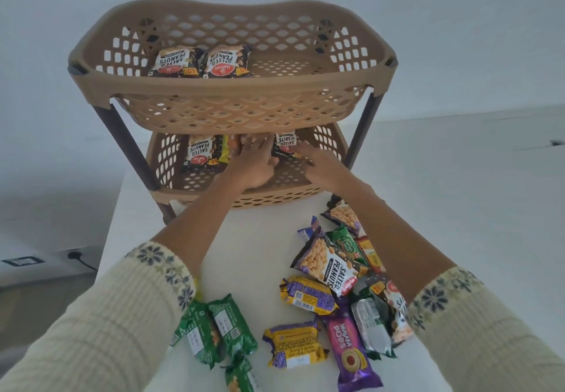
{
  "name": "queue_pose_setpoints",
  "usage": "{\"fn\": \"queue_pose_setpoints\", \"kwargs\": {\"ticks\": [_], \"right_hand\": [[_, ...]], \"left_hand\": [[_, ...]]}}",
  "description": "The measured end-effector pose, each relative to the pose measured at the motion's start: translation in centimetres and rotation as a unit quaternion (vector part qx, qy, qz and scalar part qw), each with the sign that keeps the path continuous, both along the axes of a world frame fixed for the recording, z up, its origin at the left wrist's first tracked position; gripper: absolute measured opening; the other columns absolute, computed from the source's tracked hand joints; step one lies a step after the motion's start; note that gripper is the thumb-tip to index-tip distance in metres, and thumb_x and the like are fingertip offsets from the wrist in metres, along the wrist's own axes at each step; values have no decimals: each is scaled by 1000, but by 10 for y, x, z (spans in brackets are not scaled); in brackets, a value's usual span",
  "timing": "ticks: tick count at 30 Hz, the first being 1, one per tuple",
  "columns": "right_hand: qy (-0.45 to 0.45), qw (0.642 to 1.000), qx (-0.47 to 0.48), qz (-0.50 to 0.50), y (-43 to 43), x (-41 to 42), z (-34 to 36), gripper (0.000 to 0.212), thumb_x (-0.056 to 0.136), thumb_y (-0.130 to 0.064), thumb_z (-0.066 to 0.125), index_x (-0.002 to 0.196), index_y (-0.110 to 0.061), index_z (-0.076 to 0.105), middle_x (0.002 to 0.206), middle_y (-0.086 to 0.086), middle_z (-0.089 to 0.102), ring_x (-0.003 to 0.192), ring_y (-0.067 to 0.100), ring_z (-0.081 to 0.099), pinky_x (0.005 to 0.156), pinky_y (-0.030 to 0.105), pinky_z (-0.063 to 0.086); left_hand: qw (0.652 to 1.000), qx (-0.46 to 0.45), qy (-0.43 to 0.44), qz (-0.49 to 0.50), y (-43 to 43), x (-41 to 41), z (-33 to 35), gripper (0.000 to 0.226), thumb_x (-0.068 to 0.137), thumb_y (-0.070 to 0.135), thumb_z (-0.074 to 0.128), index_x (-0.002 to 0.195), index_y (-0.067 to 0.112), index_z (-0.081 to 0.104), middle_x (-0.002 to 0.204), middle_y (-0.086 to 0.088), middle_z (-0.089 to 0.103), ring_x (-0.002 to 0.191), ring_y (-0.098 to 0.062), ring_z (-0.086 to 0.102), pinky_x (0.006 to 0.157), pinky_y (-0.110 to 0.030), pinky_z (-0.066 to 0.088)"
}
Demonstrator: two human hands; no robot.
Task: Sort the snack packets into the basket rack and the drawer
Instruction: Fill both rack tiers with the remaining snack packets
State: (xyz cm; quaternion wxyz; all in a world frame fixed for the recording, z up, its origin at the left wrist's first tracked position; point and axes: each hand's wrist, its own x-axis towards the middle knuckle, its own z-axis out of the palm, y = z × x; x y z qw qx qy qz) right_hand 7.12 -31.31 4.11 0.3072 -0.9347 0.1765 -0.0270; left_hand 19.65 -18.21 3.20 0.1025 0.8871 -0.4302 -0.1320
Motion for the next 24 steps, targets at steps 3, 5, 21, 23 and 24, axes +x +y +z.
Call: {"fn": "queue_pose_setpoints", "kwargs": {"ticks": [3, 5, 21, 23, 24], "right_hand": [[-75, 997, -24, -11, 7, -43, 8, 56, 85, 5, 48, 133, -23, 56, 145, 4, 49, 122, 23, 55, 93, 16, 36], [-102, 993, -48, -27, 9, -71, 12, 47, 85, 3, 49, 124, -19, 64, 137, 4, 58, 116, 24, 62, 95, 20, 40], [26, 964, 42, -261, -12, -285, -15, 36, 87, -3, 55, 117, -18, 68, 127, 1, 65, 115, 16, 60, 100, 22, 39], [55, 958, 27, -280, -13, -303, -23, 37, 87, -4, 53, 117, -20, 68, 130, 3, 63, 103, 17, 62, 87, 20, 42], [70, 955, 28, -287, -13, -311, -27, 40, 86, -3, 52, 119, -20, 67, 132, 4, 61, 100, 19, 61, 82, 20, 42]], "left_hand": [[989, -145, -20, -11, 9, -39, 11, 58, 101, 30, 44, 154, 17, 22, 160, -6, 21, 146, -26, 23, 115, -55, 22], [969, -239, -57, -38, 15, -68, 13, 48, 98, 22, 50, 145, 14, 42, 150, -8, 42, 136, -24, 43, 111, -49, 33], [930, -191, -64, -309, -5, -253, -19, 39, 94, 37, 51, 128, 19, 61, 136, 2, 58, 128, -15, 50, 110, -43, 27], [927, -165, -83, -327, -13, -273, -21, 42, 93, 41, 51, 129, 19, 60, 136, 1, 58, 128, -16, 50, 111, -44, 26], [927, -146, -93, -333, -17, -282, -22, 46, 93, 44, 51, 131, 20, 58, 137, -1, 57, 129, -18, 49, 112, -45, 24]]}}
